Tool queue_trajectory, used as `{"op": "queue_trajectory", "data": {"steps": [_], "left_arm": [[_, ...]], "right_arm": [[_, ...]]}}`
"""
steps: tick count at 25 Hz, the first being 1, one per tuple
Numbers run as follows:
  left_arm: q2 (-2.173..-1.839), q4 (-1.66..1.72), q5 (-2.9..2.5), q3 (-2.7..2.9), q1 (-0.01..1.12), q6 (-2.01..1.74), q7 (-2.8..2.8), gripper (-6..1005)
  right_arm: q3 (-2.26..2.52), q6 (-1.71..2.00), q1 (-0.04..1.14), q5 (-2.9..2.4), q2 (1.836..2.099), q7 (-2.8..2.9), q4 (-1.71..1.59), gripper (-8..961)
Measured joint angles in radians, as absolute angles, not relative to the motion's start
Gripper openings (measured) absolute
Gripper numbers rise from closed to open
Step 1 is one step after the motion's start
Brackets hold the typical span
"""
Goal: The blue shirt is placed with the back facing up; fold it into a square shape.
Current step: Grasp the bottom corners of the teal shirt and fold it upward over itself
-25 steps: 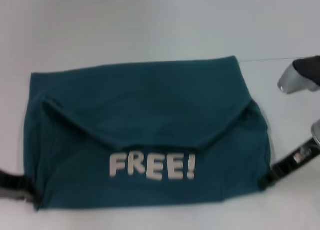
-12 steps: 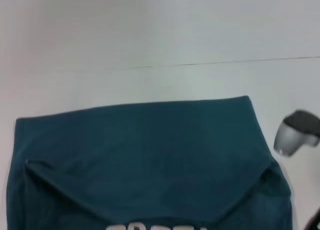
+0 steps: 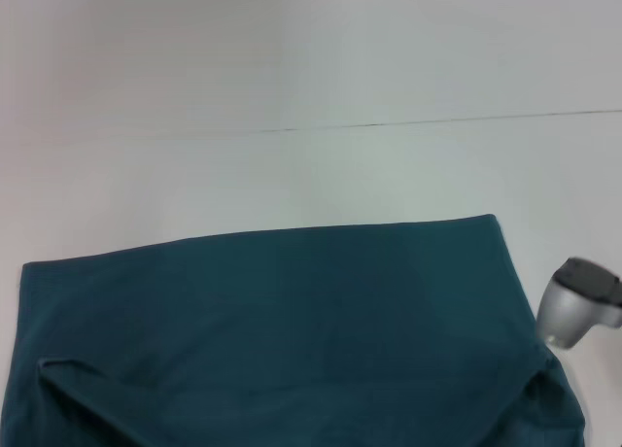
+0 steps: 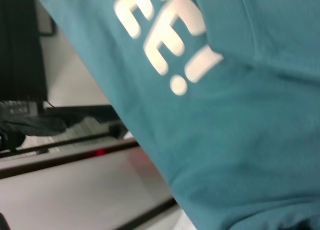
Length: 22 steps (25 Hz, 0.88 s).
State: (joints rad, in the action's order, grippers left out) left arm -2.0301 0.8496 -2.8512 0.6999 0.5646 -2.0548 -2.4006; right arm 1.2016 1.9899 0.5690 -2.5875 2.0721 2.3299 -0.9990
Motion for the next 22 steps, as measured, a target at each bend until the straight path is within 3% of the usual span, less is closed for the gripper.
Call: {"op": "queue_trajectory", "data": {"steps": [5, 9, 11, 14, 22], "left_arm": [[-2.006, 0.883, -2.847, 0.591, 0.586, -2.074, -2.361, 17], [-1.975, 0.879, -2.840, 0.495, 0.623, -2.075, -2.333, 17], [-1.950, 0.878, -2.815, 0.431, 0.661, -2.071, -2.319, 17], [-1.933, 0.886, -2.765, 0.405, 0.695, -2.060, -2.318, 17], [-1.893, 0.892, -2.688, 0.382, 0.770, -1.916, -2.320, 16]], "right_arm": [[1.127, 1.990, 0.567, -2.488, 2.004, 2.292, -0.999, 117], [0.968, 1.985, 0.588, -2.390, 1.913, 2.270, -0.953, 117], [0.891, 1.983, 0.606, -2.372, 1.884, 2.267, -0.924, 117], [0.799, 1.979, 0.629, -2.373, 1.868, 2.273, -0.919, 118], [0.736, 1.872, 0.678, -2.376, 1.856, 2.354, -0.917, 120]]}}
